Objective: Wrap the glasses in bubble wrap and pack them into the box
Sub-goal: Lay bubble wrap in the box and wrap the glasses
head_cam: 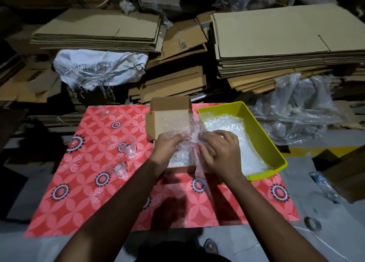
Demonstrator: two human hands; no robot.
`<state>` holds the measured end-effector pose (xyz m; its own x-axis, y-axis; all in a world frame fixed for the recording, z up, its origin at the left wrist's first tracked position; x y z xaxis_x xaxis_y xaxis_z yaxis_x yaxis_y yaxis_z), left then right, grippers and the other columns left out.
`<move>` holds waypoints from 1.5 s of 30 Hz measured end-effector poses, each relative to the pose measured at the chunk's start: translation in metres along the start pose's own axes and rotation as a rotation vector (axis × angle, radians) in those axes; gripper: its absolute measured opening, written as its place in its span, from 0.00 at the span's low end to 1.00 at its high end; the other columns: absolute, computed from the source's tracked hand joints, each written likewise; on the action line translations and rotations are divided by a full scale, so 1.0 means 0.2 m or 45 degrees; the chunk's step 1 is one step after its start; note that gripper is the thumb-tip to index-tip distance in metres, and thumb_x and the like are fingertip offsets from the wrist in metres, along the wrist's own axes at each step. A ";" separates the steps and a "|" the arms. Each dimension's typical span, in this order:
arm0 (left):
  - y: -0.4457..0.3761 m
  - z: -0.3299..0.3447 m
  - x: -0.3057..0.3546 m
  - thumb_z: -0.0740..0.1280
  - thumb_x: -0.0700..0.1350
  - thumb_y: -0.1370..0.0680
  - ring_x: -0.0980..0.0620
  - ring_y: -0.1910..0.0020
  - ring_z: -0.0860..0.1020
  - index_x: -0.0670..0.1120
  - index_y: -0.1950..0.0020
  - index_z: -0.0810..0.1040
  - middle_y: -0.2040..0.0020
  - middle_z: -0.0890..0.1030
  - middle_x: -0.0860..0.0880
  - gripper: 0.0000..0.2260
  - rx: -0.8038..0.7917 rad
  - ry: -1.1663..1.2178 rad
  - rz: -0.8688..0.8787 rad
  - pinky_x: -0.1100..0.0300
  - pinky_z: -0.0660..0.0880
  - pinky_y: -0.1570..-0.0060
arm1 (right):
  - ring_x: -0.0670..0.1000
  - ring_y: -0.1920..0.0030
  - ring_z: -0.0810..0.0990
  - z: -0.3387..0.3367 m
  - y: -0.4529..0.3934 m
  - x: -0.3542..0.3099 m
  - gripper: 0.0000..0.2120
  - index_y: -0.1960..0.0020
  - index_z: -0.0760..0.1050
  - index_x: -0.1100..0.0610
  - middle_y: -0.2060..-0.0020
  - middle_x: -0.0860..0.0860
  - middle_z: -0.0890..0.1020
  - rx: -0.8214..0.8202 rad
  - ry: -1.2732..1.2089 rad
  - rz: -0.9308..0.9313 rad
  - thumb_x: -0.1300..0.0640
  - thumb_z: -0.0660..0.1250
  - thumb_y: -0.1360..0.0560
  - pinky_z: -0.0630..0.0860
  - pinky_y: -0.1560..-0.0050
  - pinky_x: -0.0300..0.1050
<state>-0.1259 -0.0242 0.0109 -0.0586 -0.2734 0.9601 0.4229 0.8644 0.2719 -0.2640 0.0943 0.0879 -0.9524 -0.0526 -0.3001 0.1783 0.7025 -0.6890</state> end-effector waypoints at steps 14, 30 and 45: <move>0.11 -0.29 0.21 0.59 0.47 0.16 0.55 0.52 0.84 0.44 0.46 0.79 0.52 0.86 0.53 0.10 -0.265 0.123 -0.004 0.62 0.80 0.54 | 0.45 0.67 0.78 0.40 0.00 0.13 0.03 0.50 0.81 0.62 0.64 0.50 0.83 -0.469 -1.434 1.111 0.65 0.71 0.23 0.74 0.64 0.40; 0.08 -0.55 0.32 0.69 0.31 0.25 0.50 0.57 0.82 0.46 0.59 0.86 0.58 0.85 0.47 0.12 0.053 -0.063 0.390 0.56 0.79 0.53 | 0.51 0.65 0.83 0.37 -0.13 0.11 0.07 0.64 0.85 0.57 0.65 0.54 0.86 -0.556 -1.522 0.872 0.68 0.74 0.33 0.81 0.62 0.44; 0.06 -0.58 0.31 0.72 0.34 0.25 0.55 0.49 0.82 0.43 0.49 0.83 0.49 0.85 0.50 0.07 0.048 -0.121 0.433 0.60 0.77 0.47 | 0.49 0.59 0.75 0.35 -0.19 0.12 0.14 0.52 0.80 0.55 0.51 0.58 0.81 -0.564 -1.230 0.698 0.63 0.80 0.33 0.76 0.57 0.50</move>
<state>-0.0204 -0.0799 0.0653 -0.0049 0.0716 0.9974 0.3995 0.9145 -0.0636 -0.2764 0.0159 0.0600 -0.1627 -0.0478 -0.9855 0.2218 0.9715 -0.0838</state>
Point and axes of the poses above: each hand's wrist, its own y-axis away from the middle knuckle, its own z-axis out of the palm, x = y × z, the point moved 10 cm from there along -y, towards the middle knuckle
